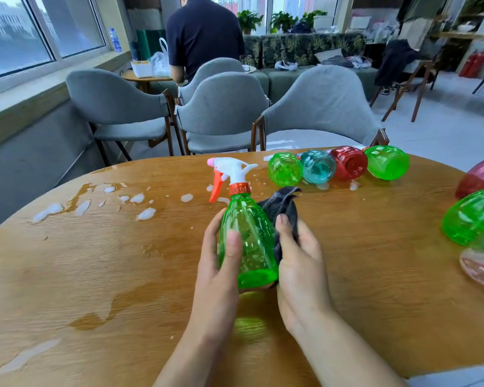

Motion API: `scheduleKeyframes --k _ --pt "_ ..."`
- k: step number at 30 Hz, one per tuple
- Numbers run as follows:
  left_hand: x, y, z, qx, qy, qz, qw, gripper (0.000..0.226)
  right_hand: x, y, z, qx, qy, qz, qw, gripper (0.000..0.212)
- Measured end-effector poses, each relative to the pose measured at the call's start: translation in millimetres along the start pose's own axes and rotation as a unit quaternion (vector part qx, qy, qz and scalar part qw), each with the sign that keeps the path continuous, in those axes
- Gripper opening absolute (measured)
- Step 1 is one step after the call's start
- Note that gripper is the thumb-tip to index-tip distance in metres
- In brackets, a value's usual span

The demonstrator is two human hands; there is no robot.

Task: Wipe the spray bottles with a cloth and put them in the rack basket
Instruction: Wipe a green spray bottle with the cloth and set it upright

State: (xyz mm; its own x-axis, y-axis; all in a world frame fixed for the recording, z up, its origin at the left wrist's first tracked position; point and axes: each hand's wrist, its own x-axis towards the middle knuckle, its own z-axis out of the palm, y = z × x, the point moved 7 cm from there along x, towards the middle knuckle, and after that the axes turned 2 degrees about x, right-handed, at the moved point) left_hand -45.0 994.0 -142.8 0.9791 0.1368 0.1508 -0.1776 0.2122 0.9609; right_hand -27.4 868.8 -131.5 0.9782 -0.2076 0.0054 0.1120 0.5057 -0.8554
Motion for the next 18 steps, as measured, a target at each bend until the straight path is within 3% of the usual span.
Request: scheduleKeyframes --k 4,6,9,13,18 --pt "-5.2 10.9 1.9 0.047 0.002 0.058 0.997 0.047 0.3 -14.1 2.4 0.020 -0.009 -0.065 0.998 0.029" --pt "-7.2 10.5 4.3 0.075 -0.004 0.074 0.994 0.049 0.3 -24.0 9.0 0.011 -0.053 -0.099 0.994 0.037" --pt "-7.8 13.9 6.2 0.087 0.009 0.098 0.991 0.047 -5.2 -26.5 20.1 -0.113 -0.111 -0.175 0.972 0.042" --pt "-1.7 13.7 -2.8 0.058 0.062 0.082 0.993 0.041 -10.5 -18.9 19.3 -0.191 -0.123 -0.235 0.945 0.028" --pt "11.4 18.6 -29.3 -0.008 0.121 0.049 0.991 0.057 -36.5 -9.1 13.4 -0.257 -0.129 -0.316 0.904 0.029"
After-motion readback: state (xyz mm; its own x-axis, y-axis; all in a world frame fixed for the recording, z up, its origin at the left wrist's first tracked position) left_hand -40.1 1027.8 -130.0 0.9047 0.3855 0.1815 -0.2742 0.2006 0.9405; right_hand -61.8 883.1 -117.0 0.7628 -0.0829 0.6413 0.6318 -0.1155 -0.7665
